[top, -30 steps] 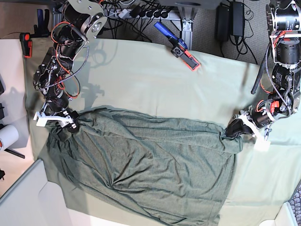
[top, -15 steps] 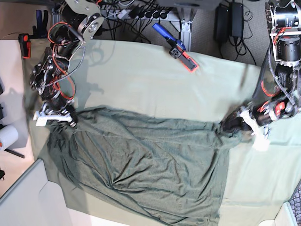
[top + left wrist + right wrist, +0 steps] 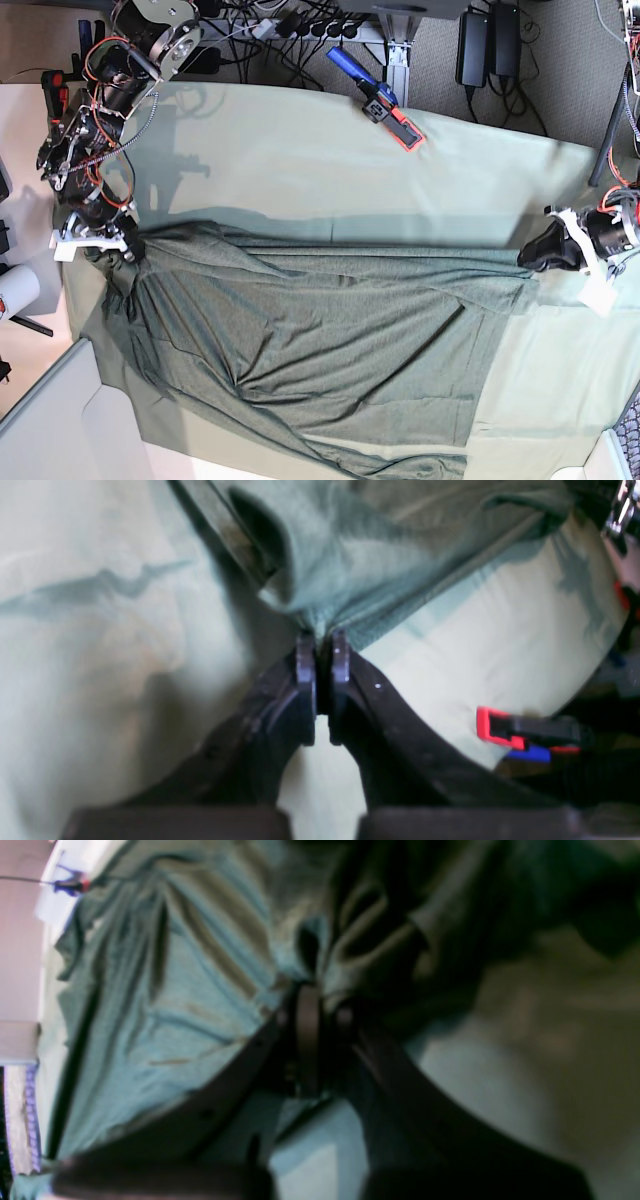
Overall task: Fold the T-shirt properly
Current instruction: 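Pull the held corners back toward the collar, stretching the shirt, then lay the shirt flat and open both grippers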
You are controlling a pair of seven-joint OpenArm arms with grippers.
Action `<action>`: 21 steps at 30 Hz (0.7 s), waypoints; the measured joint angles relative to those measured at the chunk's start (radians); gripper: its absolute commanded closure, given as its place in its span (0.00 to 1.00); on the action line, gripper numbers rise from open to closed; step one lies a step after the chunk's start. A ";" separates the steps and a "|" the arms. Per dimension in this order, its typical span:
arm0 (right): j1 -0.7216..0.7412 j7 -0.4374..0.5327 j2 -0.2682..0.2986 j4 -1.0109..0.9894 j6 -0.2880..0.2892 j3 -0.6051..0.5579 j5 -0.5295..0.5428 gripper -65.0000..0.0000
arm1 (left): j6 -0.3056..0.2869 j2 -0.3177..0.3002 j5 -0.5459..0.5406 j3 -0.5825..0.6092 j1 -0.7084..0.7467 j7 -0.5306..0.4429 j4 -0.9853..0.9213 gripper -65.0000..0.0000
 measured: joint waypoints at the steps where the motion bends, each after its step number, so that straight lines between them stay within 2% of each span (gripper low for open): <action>1: -0.014 0.000 0.003 0.000 0.000 0.000 0.004 1.00 | 0.000 -0.003 0.001 0.000 0.010 0.007 0.008 1.00; 14: -0.237 -0.008 0.013 0.175 0.000 -0.004 0.035 1.00 | 0.000 -0.062 -0.045 -0.060 0.190 0.024 0.136 1.00; 21: -0.395 -0.003 0.013 0.293 0.001 -0.006 0.065 1.00 | 0.000 -0.069 -0.067 -0.159 0.323 0.025 0.218 1.00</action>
